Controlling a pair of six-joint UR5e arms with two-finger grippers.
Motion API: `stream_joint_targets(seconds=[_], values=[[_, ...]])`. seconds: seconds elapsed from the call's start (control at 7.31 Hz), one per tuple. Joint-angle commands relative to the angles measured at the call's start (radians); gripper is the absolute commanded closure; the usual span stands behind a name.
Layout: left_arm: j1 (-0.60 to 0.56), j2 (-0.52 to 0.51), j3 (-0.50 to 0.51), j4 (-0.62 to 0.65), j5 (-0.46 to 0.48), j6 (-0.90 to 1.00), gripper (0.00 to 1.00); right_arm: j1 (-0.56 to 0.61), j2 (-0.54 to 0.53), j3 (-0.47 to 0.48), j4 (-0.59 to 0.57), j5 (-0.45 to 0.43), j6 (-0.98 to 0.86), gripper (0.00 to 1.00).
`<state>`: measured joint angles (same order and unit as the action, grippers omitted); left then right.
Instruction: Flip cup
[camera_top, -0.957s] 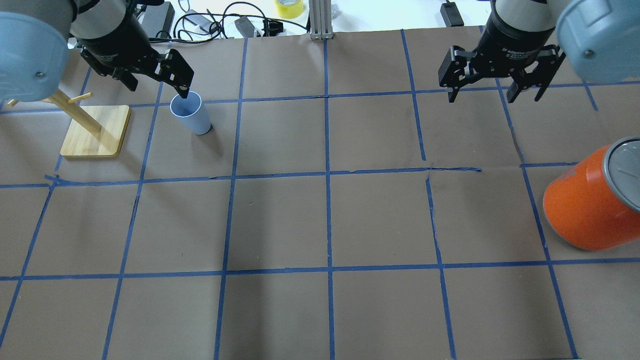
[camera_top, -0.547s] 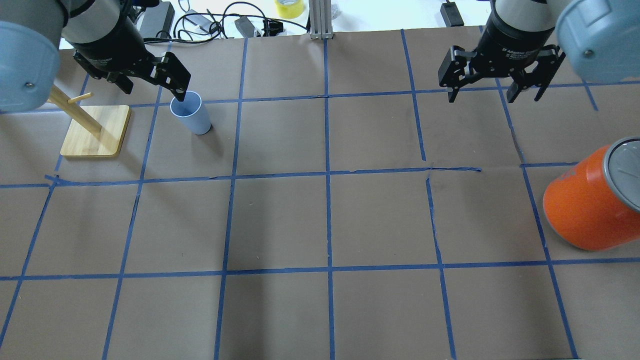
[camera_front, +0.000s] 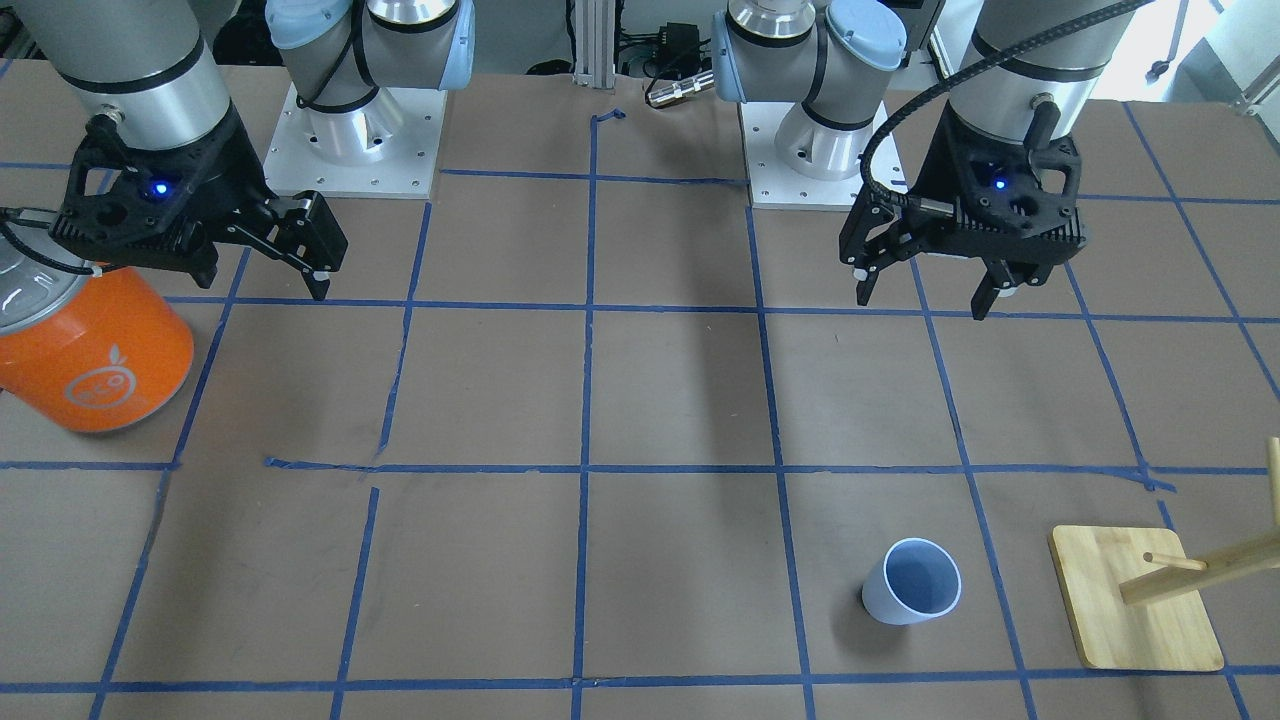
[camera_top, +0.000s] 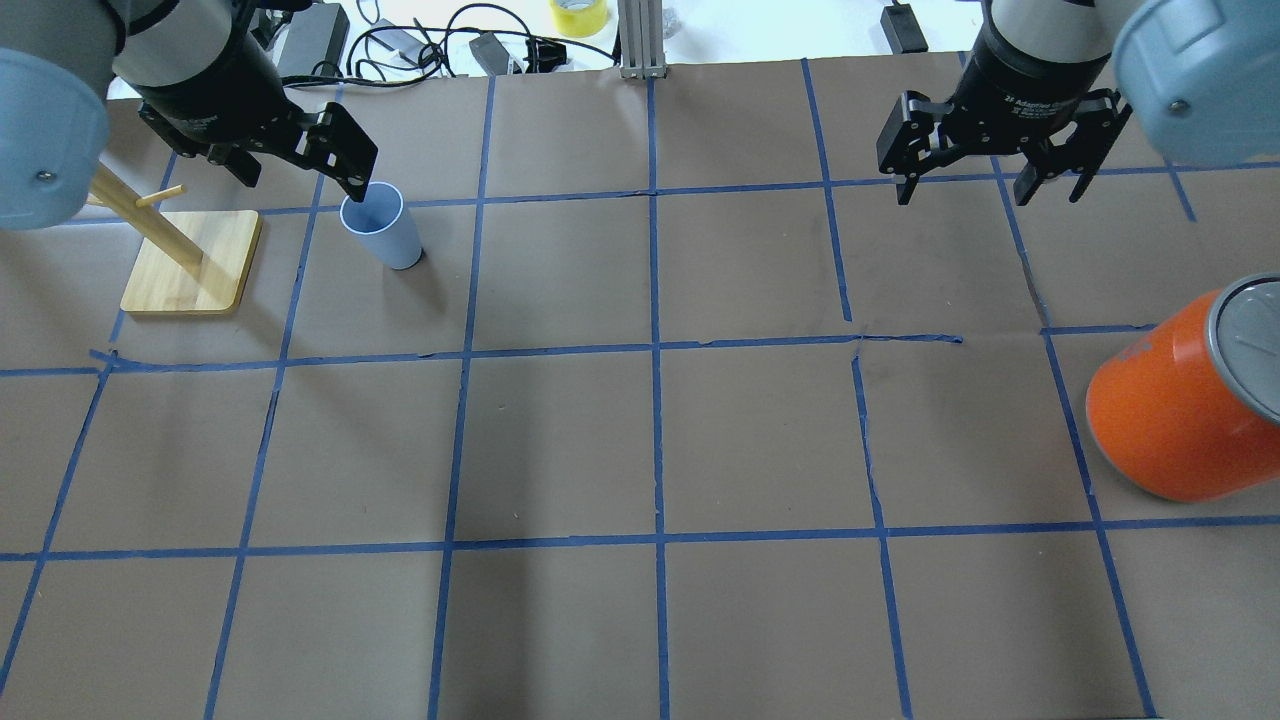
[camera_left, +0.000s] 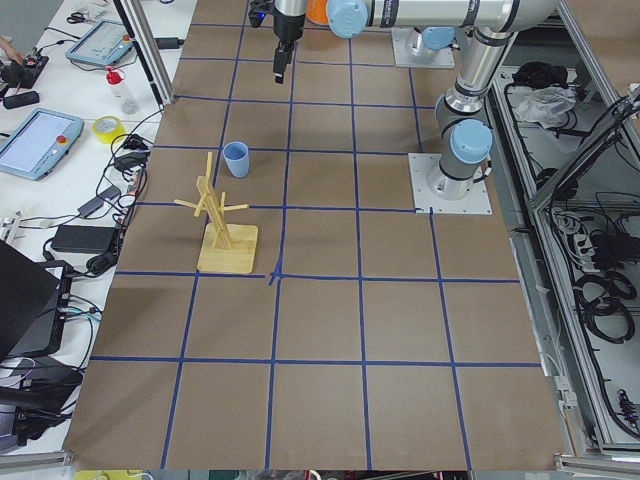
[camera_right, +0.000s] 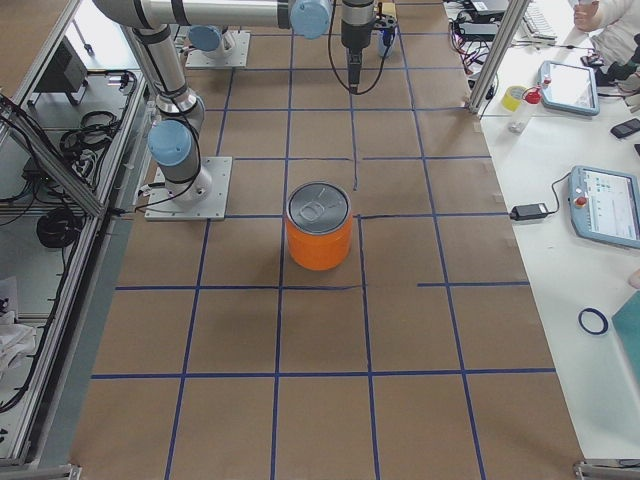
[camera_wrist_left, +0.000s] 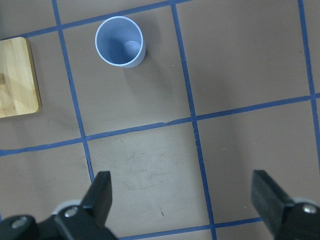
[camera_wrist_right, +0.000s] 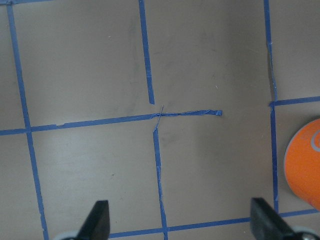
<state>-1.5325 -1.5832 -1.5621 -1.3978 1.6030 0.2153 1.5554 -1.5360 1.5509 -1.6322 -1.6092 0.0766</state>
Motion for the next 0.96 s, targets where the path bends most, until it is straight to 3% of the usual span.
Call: stream_joint_targets(seconds=[0.0, 0.82], values=[[0.002, 0.005, 0.0, -0.001, 0.0, -0.001, 0.0, 0.0, -0.003, 0.0, 0.0, 0.0, 0.0, 0.0], [0.006, 0.008, 0.0, -0.023, 0.002, 0.003, 0.0, 0.0, -0.003, 0.0, 0.002, -0.002, 0.0, 0.0]])
